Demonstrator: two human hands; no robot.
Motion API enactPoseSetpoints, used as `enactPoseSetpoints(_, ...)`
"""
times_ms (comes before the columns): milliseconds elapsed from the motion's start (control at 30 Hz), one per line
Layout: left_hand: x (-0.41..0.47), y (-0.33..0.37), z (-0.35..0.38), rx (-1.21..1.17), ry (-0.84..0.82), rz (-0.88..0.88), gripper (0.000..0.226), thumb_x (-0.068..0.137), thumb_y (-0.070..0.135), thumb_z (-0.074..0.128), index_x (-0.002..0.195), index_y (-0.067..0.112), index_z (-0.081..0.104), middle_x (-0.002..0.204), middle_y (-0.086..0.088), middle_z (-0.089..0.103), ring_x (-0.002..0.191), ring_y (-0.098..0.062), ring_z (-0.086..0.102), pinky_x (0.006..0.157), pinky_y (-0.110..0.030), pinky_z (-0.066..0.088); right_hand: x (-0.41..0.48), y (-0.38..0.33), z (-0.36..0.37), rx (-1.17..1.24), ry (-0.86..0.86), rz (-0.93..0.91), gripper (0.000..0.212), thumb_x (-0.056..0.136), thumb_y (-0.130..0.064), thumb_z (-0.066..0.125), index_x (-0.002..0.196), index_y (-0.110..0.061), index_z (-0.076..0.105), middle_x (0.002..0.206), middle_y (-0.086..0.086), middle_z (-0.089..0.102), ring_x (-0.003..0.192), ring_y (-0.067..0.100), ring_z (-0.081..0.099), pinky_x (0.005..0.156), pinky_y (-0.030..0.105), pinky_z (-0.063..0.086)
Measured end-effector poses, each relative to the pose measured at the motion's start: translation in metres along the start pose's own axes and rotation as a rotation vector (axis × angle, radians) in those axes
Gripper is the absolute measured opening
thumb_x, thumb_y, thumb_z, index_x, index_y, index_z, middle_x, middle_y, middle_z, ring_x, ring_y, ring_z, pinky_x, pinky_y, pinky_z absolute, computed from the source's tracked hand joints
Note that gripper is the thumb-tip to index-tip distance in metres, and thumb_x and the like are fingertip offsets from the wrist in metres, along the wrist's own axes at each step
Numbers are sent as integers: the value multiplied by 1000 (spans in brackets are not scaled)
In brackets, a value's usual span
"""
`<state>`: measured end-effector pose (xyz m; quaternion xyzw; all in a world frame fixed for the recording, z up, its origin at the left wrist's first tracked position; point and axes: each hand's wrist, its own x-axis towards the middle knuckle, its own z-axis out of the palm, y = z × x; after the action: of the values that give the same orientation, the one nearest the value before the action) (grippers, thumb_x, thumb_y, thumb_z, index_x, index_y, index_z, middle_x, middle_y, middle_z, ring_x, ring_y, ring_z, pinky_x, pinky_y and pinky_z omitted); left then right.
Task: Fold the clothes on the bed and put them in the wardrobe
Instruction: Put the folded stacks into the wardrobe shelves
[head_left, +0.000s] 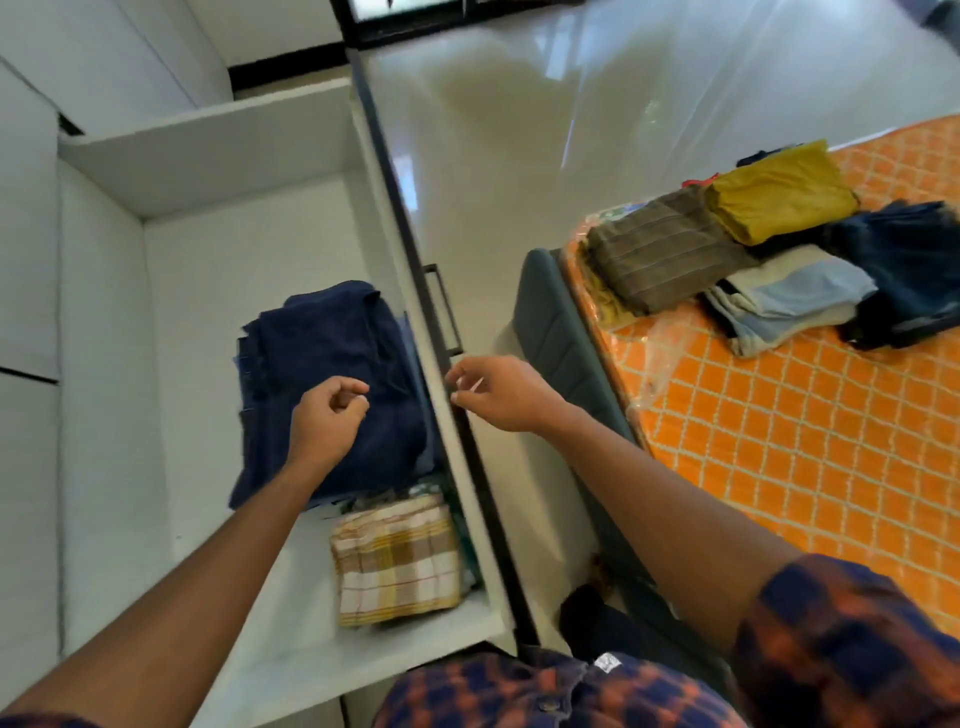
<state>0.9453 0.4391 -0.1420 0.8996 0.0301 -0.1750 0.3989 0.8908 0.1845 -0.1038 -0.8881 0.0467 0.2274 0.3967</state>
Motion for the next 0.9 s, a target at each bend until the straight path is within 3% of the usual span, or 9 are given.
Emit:
enactPoseSetpoints(167,-42,72,89,75,-14,138,11,93,11,66,96,21,72,81,1,72,78,-16,68,74,-37,58,-81,128,-44,40,71,187,28,94,-31,65,120,-26,70,110,-4,73,103,16,68,93,34,53)
enactPoseSetpoints(267,-55,104,138,67,-49,144,11,92,12,66,93,21,72,77,0,71,75,-20,69,74,-41,59,-127,199,-61,70,59,339,23,93,-29,68,114,-23,73,106,-2,71,102,19,66,82,29,48)
enactPoseSetpoints(400,-58,136,190,109,-218,151,14,91,14,64,92,24,73,77,2,71,75,-18,70,74,-40,60,-170,271,-76,163,70,548,20,93,-29,68,111,-22,73,100,4,73,97,23,68,77,31,48)
enactPoseSetpoints(567,-46,155,238,209,-399,130,19,91,14,64,85,31,69,72,3,69,72,-19,69,73,-43,59,-181,315,-91,277,76,633,17,96,-30,67,110,-21,70,104,6,72,94,23,66,83,37,53)
enactPoseSetpoints(700,-23,171,266,195,-427,35,18,89,13,64,84,29,70,75,0,72,72,-17,70,77,-41,60,-156,319,-107,305,52,607,25,98,-30,65,119,-17,69,112,6,68,89,21,62,80,36,50)
enactPoseSetpoints(800,15,182,292,127,-430,-41,13,86,15,65,86,28,69,78,-6,70,78,-26,70,80,-43,58,-119,321,-134,285,17,577,42,99,-30,65,138,-16,59,135,11,61,107,29,63,88,41,52)
enactPoseSetpoints(900,65,200,324,57,-429,-143,17,91,20,70,106,24,66,82,-2,62,86,-26,67,82,-40,54,-61,328,-171,224,87,564,61,97,-34,68,150,-17,45,150,13,48,133,31,50,105,43,45)
